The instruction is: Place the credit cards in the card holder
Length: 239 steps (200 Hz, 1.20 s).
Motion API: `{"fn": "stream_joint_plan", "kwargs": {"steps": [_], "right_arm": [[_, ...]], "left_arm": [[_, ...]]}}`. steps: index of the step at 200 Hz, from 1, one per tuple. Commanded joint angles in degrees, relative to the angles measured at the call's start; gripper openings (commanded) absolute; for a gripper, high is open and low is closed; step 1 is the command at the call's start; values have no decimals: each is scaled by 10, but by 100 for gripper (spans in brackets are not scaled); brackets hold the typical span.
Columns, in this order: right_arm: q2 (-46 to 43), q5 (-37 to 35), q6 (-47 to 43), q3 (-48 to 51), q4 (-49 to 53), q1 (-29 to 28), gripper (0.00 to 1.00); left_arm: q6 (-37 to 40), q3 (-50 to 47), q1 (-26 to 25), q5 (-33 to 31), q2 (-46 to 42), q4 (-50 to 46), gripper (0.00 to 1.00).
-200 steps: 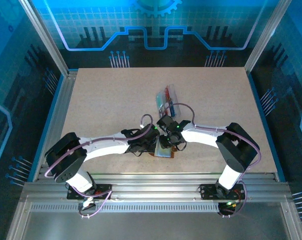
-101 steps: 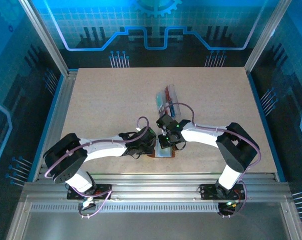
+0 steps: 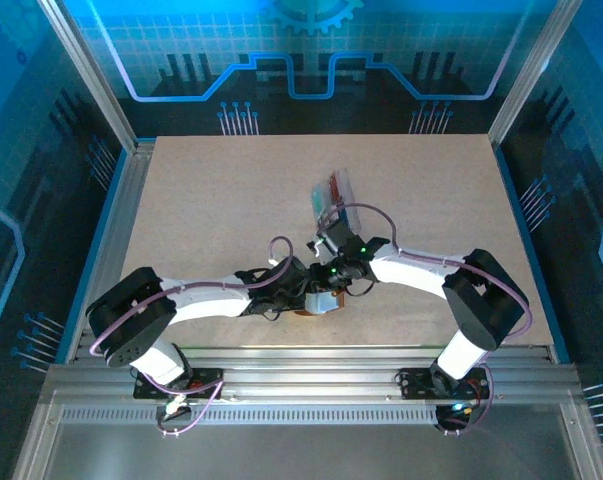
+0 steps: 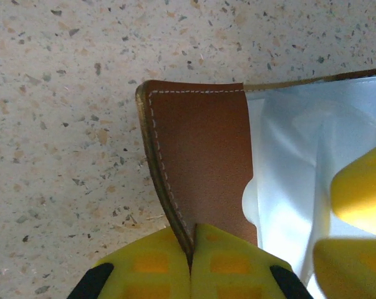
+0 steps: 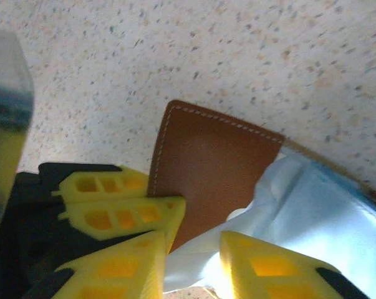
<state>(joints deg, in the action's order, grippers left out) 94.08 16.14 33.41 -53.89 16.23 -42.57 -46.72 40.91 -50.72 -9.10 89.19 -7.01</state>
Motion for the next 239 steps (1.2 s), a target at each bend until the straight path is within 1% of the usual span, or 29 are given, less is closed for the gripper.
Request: {"fn": "stream_joint_plan", "kwargs": {"steps": [1, 15, 28, 51, 75, 83, 100, 119, 145, 186, 217, 239], "right_arm": [[6, 63, 20, 22, -35, 2, 39], [7, 63, 23, 28, -39, 2, 48], [7, 62, 25, 32, -46, 3, 54], [17, 69, 26, 32, -56, 4, 58], [32, 73, 28, 30, -64, 4, 65], [34, 77, 29, 29, -69, 5, 66], [34, 95, 35, 29, -84, 6, 71], [32, 128, 48, 32, -112, 10, 76], [38, 169, 69, 32, -151, 10, 78], [55, 197, 89, 32, -187, 4, 78], [37, 185, 89, 29, -171, -8, 78], [37, 177, 83, 19, -157, -20, 80]], "left_arm": [[-14, -27, 2, 29, 7, -16, 6], [-16, -34, 6, 35, 6, -10, 10], [-18, -43, 11, 44, 1, 0, 11], [-19, -63, 29, 82, -3, 30, 16], [-15, -74, 37, 94, -13, 37, 22], [-16, -83, 42, 108, -17, 47, 24], [-19, -106, 59, 151, -22, 90, 27], [-18, -119, 71, 177, -19, 115, 31], [-14, -122, 81, 203, 0, 140, 32], [-9, -111, 85, 204, 28, 141, 31], [-8, -108, 85, 201, 39, 143, 23], [-10, -109, 85, 202, 41, 147, 23]]}}
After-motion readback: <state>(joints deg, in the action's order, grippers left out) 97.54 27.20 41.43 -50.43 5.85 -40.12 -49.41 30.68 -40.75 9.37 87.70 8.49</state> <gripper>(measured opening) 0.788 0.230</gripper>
